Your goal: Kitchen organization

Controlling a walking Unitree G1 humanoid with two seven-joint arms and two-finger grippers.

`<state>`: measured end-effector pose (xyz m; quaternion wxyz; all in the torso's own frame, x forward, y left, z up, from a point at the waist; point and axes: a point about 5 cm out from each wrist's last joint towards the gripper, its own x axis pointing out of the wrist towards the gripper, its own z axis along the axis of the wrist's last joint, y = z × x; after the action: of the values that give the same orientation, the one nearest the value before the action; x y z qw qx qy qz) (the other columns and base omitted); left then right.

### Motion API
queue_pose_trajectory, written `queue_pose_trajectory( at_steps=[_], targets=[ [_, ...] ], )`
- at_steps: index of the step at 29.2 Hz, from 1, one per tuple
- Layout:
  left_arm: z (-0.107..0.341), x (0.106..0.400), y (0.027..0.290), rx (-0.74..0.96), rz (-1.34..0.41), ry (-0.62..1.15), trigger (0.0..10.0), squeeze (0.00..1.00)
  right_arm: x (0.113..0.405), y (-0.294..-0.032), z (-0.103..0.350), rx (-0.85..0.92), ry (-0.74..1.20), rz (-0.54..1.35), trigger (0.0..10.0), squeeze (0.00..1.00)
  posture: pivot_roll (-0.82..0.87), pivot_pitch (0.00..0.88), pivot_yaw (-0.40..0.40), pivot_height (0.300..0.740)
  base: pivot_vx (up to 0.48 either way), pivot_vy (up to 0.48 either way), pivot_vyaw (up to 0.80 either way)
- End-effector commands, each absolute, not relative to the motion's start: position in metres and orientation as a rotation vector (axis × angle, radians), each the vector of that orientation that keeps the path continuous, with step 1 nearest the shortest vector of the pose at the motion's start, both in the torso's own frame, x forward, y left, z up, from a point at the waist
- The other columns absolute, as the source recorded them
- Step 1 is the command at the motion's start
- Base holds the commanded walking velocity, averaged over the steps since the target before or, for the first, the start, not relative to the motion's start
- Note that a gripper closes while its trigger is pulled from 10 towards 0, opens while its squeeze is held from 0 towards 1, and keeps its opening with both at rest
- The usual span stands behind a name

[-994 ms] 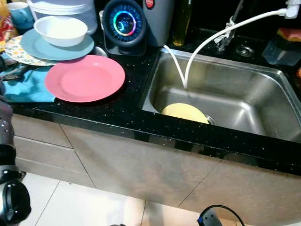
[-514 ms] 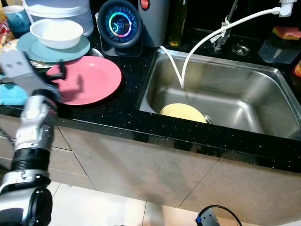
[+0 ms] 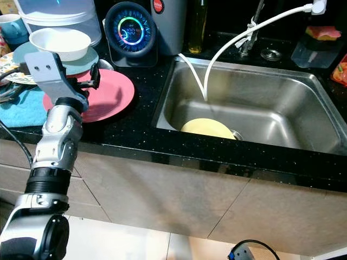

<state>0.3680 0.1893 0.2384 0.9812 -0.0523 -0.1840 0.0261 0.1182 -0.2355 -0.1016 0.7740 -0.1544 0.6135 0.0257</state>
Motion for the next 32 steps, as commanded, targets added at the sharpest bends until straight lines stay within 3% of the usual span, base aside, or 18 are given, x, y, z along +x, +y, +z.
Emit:
queue_pose_trajectory(
  at_steps=[1,16,32],
  targets=[
    [0.244,0.367,0.182,-0.1,0.036,-0.395,10.0,0.0,0.114,-0.235,-0.103,-0.332,1.339,0.049,10.0,0.0,0.12,0.058,-0.024,0.74,0.0,0.0,0.0],
    [0.277,0.359,0.185,-0.069,0.045,-0.514,10.0,0.0,0.112,-0.235,-0.103,-0.352,1.347,0.067,10.0,0.0,0.12,0.061,-0.035,0.74,0.0,0.0,0.0],
    [0.274,0.359,0.19,-0.069,0.07,-0.5,10.0,0.0,0.108,-0.235,-0.105,-0.367,1.359,0.082,10.0,0.0,0.11,0.06,-0.037,0.74,0.0,0.294,0.0]
  ],
)
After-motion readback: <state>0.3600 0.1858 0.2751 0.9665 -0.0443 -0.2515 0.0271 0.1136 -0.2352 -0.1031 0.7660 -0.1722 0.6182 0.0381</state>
